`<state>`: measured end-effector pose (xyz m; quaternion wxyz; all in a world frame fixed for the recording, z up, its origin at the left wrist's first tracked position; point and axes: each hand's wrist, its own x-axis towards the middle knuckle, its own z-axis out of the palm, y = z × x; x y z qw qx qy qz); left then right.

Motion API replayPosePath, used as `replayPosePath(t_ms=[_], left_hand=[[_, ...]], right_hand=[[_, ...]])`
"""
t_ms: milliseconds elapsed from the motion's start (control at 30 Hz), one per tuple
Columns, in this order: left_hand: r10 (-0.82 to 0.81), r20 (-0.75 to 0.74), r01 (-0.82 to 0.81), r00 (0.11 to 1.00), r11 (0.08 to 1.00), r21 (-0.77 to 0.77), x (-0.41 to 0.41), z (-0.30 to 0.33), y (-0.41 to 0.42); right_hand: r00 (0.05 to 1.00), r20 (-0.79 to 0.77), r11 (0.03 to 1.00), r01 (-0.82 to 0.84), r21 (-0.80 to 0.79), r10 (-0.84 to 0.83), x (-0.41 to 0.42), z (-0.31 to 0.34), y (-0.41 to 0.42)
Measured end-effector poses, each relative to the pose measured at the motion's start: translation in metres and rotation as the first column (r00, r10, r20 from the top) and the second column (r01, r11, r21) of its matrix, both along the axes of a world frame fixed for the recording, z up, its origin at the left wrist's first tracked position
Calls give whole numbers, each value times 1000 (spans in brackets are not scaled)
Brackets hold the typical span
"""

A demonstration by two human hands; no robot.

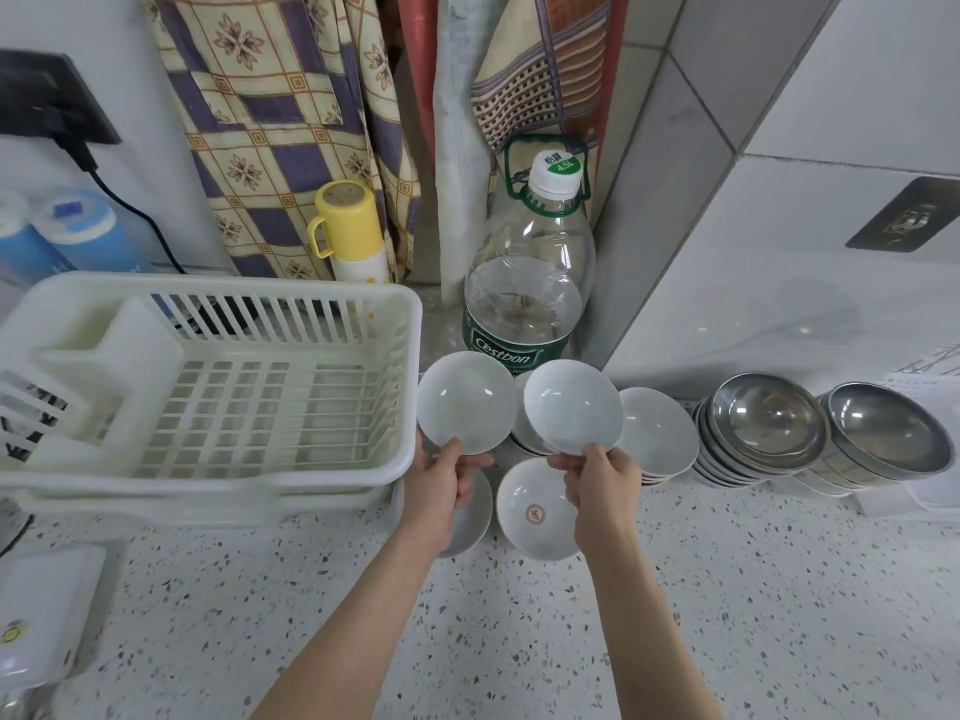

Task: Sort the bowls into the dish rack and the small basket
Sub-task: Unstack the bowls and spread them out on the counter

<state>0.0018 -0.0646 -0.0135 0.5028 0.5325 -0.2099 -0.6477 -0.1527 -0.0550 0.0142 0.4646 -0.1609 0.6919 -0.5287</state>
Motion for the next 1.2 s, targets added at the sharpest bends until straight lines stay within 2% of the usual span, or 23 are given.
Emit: replayPosePath(t_ms=[200,433,600,967,1200], left_hand=[[-102,44,106,994,988,-110,-5,6,20],[-158,121,173,980,977,-128,-8,12,66],[-102,139,122,985,982,-145,-5,17,114],[89,199,-86,976,996,-25,38,1,225],[195,234,-192,952,981,-36,79,-2,246]], right_hand=[[998,51,993,45,-111,-39,-13,18,28],[997,70,991,35,-133,-26,-20,27,69],[997,60,992,-42,-115,49,-25,28,99],[971,129,979,-204,6,201,-20,11,178],[949,160,957,-285,54,273,10,0,199]])
